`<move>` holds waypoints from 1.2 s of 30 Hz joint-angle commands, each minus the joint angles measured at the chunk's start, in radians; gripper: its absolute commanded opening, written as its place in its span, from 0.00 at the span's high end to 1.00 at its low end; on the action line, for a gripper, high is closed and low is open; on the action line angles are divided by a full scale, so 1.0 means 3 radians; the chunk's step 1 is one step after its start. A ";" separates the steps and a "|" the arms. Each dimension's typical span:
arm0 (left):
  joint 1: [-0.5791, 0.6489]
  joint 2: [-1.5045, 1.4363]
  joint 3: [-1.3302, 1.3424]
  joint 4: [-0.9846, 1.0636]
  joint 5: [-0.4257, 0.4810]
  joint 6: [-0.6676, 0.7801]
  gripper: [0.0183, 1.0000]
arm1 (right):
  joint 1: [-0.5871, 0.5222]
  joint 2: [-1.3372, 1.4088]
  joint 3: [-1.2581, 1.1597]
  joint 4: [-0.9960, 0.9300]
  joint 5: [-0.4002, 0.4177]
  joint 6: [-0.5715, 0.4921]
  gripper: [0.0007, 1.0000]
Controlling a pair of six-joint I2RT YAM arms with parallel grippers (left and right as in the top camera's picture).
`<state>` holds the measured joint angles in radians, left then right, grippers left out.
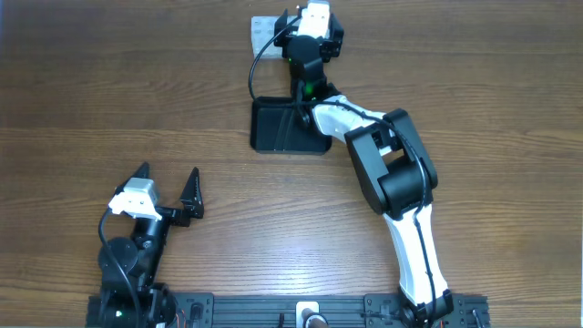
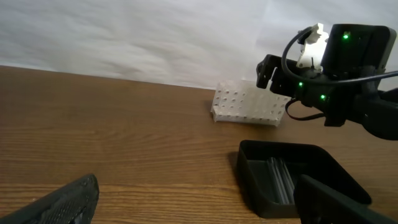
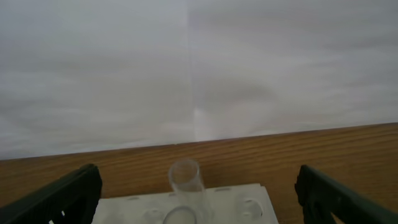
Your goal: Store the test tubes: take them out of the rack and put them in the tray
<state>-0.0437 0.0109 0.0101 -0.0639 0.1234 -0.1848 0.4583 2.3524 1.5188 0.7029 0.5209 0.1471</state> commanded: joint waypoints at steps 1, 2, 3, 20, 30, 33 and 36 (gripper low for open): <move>-0.0013 -0.0027 -0.0014 -0.0008 -0.0014 -0.0046 0.00 | -0.0011 0.0076 0.0107 -0.0004 -0.0156 -0.0023 0.01; -0.0013 -0.0027 -0.0014 -0.0009 -0.0014 -0.0045 0.00 | -0.0011 0.0079 0.0107 -0.0011 -0.0184 -0.0029 0.01; -0.0013 -0.0027 -0.0014 -0.0008 -0.0014 -0.0046 0.00 | -0.0011 0.0080 0.0107 -0.0015 -0.0207 -0.0048 0.01; -0.0013 -0.0027 -0.0014 -0.0008 -0.0015 -0.0046 0.00 | 0.0004 0.0151 0.0107 -0.0061 -0.0216 -0.0156 0.07; -0.0013 -0.0027 -0.0014 -0.0009 -0.0015 -0.0046 0.00 | 0.0004 0.0165 0.0107 -0.0036 -0.0266 -0.0159 0.20; -0.0013 -0.0027 -0.0014 -0.0008 -0.0015 -0.0045 0.00 | 0.0006 0.0165 0.0107 0.0003 -0.0285 -0.0160 0.20; -0.0013 -0.0027 -0.0014 -0.0009 -0.0014 -0.0046 0.00 | 0.0013 0.0165 0.0107 0.0065 -0.0287 -0.0173 0.20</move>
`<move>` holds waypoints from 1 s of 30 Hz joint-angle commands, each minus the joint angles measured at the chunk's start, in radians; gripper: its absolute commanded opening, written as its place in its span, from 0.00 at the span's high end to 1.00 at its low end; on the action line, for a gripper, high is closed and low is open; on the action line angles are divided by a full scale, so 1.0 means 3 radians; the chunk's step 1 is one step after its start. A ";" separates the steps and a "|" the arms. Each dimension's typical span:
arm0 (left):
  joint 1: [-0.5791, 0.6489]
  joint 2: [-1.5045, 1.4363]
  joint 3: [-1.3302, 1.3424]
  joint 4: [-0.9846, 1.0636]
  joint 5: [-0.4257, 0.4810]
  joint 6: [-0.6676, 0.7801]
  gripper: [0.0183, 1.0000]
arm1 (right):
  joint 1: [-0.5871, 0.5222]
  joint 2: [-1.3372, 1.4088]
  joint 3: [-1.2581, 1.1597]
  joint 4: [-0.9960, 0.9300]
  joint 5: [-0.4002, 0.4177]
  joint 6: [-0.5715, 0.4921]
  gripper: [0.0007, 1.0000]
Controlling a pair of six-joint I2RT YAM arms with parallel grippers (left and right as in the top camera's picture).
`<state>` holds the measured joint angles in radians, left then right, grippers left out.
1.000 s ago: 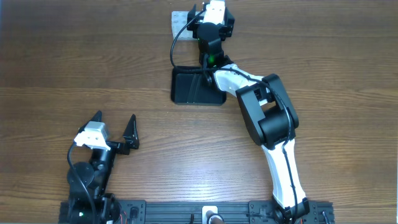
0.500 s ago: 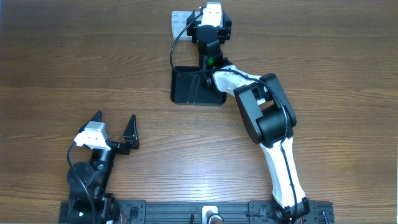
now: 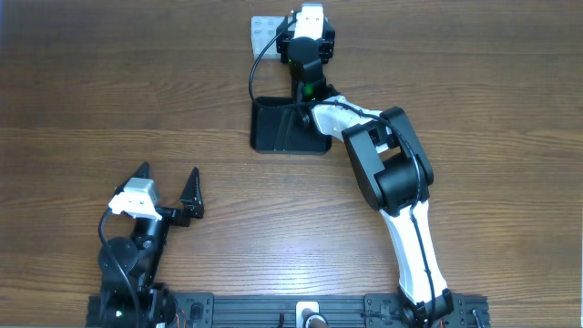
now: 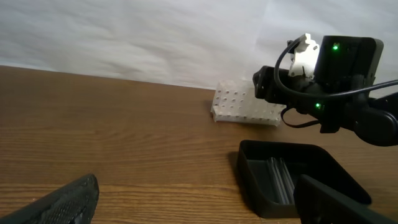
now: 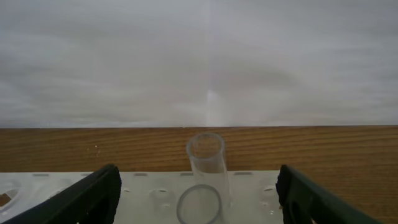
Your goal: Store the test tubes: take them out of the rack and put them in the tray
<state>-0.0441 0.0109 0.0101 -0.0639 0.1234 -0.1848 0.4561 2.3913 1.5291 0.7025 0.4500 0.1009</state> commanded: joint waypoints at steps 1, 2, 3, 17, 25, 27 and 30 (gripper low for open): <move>-0.0013 -0.0027 -0.0014 -0.0009 -0.0014 -0.0045 0.00 | 0.0023 0.0034 0.0072 0.0085 -0.0051 -0.0020 0.21; -0.0011 -0.0027 -0.0014 -0.0008 -0.0015 -0.0046 0.00 | 0.0025 0.0034 0.0072 0.0099 -0.0051 -0.0023 0.21; -0.0011 -0.0027 -0.0014 -0.0009 -0.0015 -0.0046 0.00 | 0.0027 0.0036 0.0072 0.0107 -0.0051 -0.0042 0.22; -0.0011 -0.0027 -0.0014 -0.0008 -0.0014 -0.0046 0.00 | 0.0037 0.0036 0.0072 0.0065 -0.0014 -0.0195 0.37; -0.0011 -0.0027 -0.0014 -0.0008 -0.0015 -0.0045 0.00 | 0.0041 0.0034 0.0072 0.0064 -0.0013 -0.0195 0.42; -0.0011 -0.0027 -0.0014 -0.0008 -0.0014 -0.0046 0.00 | 0.0041 0.0034 0.0072 0.0064 -0.0004 -0.0195 0.44; -0.0011 -0.0027 -0.0014 -0.0008 -0.0015 -0.0046 0.00 | 0.0043 0.0036 0.0072 0.0064 0.0015 -0.0196 0.49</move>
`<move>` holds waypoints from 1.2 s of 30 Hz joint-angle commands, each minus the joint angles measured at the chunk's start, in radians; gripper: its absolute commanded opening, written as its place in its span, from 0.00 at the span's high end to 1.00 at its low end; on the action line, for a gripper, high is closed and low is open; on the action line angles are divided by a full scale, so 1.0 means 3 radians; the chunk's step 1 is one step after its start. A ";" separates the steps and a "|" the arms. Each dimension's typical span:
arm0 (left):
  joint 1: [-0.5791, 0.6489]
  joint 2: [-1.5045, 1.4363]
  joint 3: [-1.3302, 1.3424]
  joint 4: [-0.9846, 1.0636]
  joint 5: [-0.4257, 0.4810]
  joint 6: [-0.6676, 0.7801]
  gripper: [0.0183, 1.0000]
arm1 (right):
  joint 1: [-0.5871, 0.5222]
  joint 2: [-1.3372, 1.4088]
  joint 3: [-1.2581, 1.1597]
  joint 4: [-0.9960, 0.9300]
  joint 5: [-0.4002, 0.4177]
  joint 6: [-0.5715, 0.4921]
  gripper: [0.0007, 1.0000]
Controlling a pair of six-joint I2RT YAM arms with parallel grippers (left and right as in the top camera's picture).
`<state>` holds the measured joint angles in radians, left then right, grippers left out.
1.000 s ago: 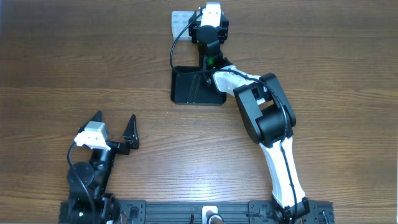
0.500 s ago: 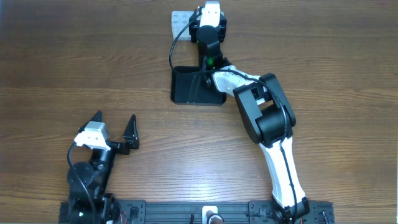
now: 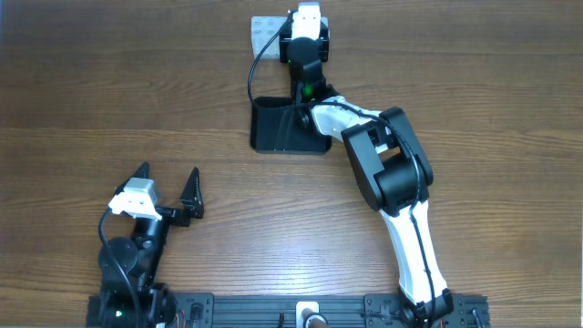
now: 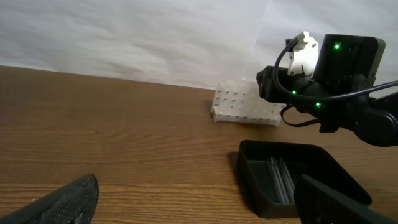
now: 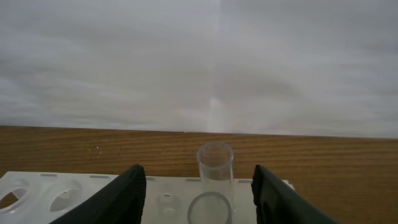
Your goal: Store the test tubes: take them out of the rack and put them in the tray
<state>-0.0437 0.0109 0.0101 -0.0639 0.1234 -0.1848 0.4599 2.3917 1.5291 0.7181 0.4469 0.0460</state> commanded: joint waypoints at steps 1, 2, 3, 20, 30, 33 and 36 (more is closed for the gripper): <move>-0.0013 -0.0027 -0.0014 -0.0008 -0.0014 -0.0045 0.00 | 0.0031 0.0033 0.0072 0.0011 0.0037 -0.0011 0.49; -0.0013 -0.0027 -0.0014 -0.0009 -0.0014 -0.0046 0.00 | 0.0031 0.0034 0.0072 0.0011 0.0038 -0.0013 0.49; -0.0013 -0.0027 -0.0014 -0.0008 -0.0014 -0.0046 0.00 | 0.0031 0.0034 0.0072 0.0011 0.0050 -0.0011 0.49; -0.0013 -0.0027 -0.0014 -0.0009 -0.0014 -0.0046 0.00 | 0.0043 0.0033 0.0072 0.0011 0.0161 -0.0097 0.67; -0.0013 -0.0027 -0.0014 -0.0008 -0.0015 -0.0046 0.00 | 0.0042 0.0033 0.0072 0.0011 0.0160 -0.0095 0.74; -0.0014 -0.0027 -0.0014 -0.0009 -0.0014 -0.0046 0.00 | 0.0042 0.0033 0.0072 0.0011 0.0161 -0.0095 0.74; -0.0013 -0.0027 -0.0014 -0.0009 -0.0014 -0.0045 0.00 | 0.0039 0.0033 0.0072 0.0011 0.0161 -0.0097 0.74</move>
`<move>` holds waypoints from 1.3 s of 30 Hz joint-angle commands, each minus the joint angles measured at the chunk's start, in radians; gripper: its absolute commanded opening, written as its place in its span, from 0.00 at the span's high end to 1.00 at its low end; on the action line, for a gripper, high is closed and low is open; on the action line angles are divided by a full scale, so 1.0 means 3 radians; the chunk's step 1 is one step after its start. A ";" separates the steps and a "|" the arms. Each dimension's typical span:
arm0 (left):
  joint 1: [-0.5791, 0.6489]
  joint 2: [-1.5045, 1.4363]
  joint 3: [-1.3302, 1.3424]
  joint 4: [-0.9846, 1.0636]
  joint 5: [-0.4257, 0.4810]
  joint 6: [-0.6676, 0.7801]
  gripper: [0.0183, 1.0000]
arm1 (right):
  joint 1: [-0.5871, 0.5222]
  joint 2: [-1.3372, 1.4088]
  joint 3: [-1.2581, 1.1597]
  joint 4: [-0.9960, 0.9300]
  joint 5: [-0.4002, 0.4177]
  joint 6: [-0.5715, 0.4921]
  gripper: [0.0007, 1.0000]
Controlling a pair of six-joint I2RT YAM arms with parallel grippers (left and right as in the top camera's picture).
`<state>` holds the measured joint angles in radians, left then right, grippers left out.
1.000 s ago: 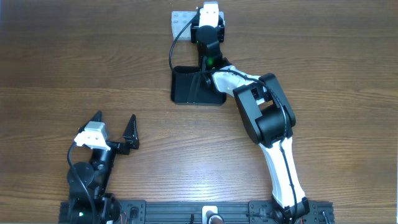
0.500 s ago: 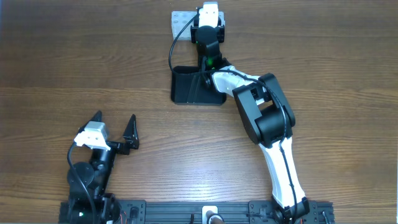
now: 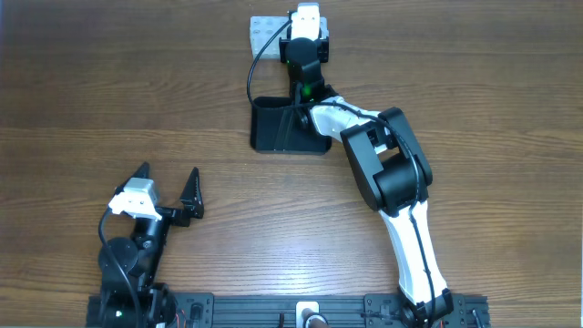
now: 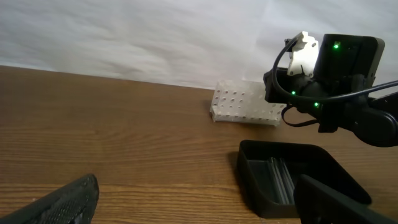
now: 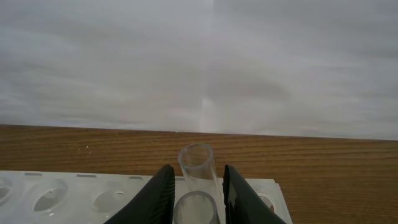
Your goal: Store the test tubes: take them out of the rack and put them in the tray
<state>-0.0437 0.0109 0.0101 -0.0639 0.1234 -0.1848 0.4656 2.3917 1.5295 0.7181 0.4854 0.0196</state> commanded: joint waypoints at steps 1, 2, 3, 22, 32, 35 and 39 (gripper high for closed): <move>-0.0013 -0.0027 -0.0014 -0.0008 -0.0014 -0.0046 0.00 | 0.0019 0.0033 0.0071 0.0013 0.0033 -0.0008 0.76; -0.0013 -0.0027 -0.0014 -0.0008 -0.0014 -0.0045 0.00 | 0.0017 0.0033 0.0071 0.0013 0.0036 -0.0009 0.76; -0.0014 -0.0027 -0.0014 -0.0008 -0.0014 -0.0045 0.00 | 0.0014 0.0033 0.0071 0.0013 0.0046 -0.0009 0.79; -0.0013 -0.0027 -0.0014 -0.0009 -0.0015 -0.0046 0.00 | 0.0005 0.0033 0.0071 0.0140 0.0131 -0.0008 0.88; -0.0013 -0.0027 -0.0014 -0.0009 -0.0014 -0.0045 0.00 | 0.0005 0.0032 0.0071 0.0186 0.0131 -0.0008 0.91; -0.0013 -0.0027 -0.0014 -0.0008 -0.0014 -0.0046 0.00 | 0.0005 0.0024 0.0072 0.0256 0.0130 -0.0008 0.93; -0.0013 -0.0027 -0.0014 -0.0008 -0.0015 -0.0046 0.00 | 0.0005 -0.0022 0.0072 0.0286 0.0103 -0.0008 0.93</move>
<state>-0.0437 0.0109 0.0101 -0.0639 0.1234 -0.1848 0.4652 2.3924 1.5307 0.7963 0.5121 0.0181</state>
